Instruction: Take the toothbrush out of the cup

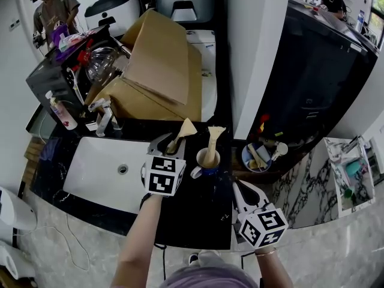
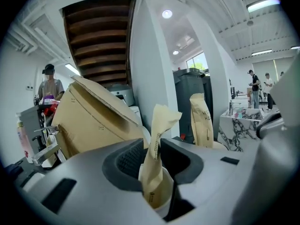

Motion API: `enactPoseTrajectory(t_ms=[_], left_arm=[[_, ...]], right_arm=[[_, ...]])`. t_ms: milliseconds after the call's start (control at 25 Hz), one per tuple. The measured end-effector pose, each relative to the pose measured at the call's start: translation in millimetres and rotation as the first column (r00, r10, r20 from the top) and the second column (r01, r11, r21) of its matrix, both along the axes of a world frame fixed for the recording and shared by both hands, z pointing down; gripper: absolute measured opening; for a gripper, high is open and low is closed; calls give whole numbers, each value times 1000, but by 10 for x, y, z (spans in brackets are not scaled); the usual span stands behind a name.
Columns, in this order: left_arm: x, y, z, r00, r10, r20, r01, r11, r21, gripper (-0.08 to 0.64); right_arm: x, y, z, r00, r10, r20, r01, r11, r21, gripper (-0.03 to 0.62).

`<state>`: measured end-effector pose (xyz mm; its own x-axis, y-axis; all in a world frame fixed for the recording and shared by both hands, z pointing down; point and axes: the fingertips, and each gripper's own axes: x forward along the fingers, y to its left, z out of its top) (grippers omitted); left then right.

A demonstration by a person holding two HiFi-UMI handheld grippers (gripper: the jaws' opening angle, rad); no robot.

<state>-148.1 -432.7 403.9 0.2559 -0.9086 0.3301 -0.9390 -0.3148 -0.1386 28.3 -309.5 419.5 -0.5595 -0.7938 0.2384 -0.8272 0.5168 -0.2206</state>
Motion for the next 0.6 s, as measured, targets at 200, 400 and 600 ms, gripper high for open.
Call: enactPoseTrajectory(t_ms=[200, 400, 600], left_arm=[[-31, 32, -70, 1000, -3, -12, 4, 1000, 19, 41], [-106, 116, -164, 998, -12, -57, 14, 999, 49, 21], [-219, 259, -405, 993, -27, -115, 43, 990, 137, 15]], right_arm=[[-39, 28, -8, 1000, -6, 2, 6, 1000, -3, 3], [-98, 89, -33, 1000, -15, 1, 15, 1000, 3, 2], [-164, 168, -60, 1000, -28, -1, 28, 1000, 12, 3]])
